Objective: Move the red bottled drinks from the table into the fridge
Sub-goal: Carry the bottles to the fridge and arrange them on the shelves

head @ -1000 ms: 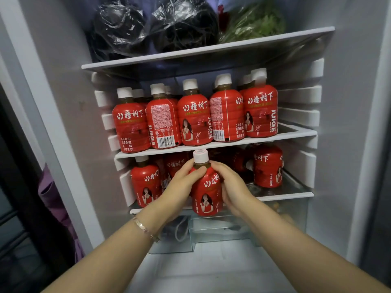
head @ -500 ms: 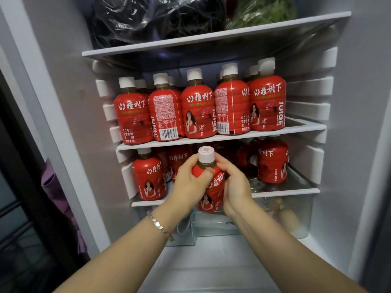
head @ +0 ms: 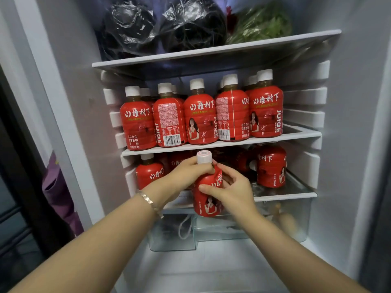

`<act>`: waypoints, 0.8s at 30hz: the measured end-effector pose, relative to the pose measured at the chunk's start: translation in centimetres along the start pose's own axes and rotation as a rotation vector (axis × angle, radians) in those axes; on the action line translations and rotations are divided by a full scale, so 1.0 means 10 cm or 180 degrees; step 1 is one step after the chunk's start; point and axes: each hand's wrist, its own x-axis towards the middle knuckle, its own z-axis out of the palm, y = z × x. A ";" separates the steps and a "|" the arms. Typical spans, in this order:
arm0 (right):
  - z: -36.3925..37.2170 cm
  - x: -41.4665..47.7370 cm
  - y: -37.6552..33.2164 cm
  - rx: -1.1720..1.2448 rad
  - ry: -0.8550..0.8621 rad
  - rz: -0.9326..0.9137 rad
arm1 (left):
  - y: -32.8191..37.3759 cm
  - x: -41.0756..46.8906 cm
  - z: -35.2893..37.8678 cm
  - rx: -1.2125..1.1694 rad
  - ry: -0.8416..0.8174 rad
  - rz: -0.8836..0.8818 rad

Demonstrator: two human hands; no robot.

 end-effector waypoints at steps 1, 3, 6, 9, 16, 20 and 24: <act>-0.02 0.00 -0.02 0.0067 -0.0089 0.0014 | -0.01 0.00 0.00 0.0115 -0.0005 0.0084; -0.05 0.00 -0.04 0.0045 -0.0116 0.0073 | -0.04 0.02 0.02 0.0218 0.0080 0.0309; -0.02 0.00 -0.04 -0.0089 -0.0038 0.0195 | -0.09 0.04 0.06 0.0244 0.0278 0.0635; -0.02 0.00 -0.02 -0.0022 0.0096 0.0189 | -0.12 0.08 0.07 0.0245 0.0437 0.0774; -0.02 0.00 -0.05 -0.0673 0.0210 -0.0198 | -0.10 0.10 0.06 0.0137 0.0395 0.0823; 0.04 0.06 0.00 -0.0614 0.0364 -0.0174 | -0.08 0.13 0.06 0.0101 0.0499 0.0751; 0.05 0.09 0.04 -0.0397 0.0357 -0.0074 | -0.06 0.18 0.03 0.0482 0.0564 0.0694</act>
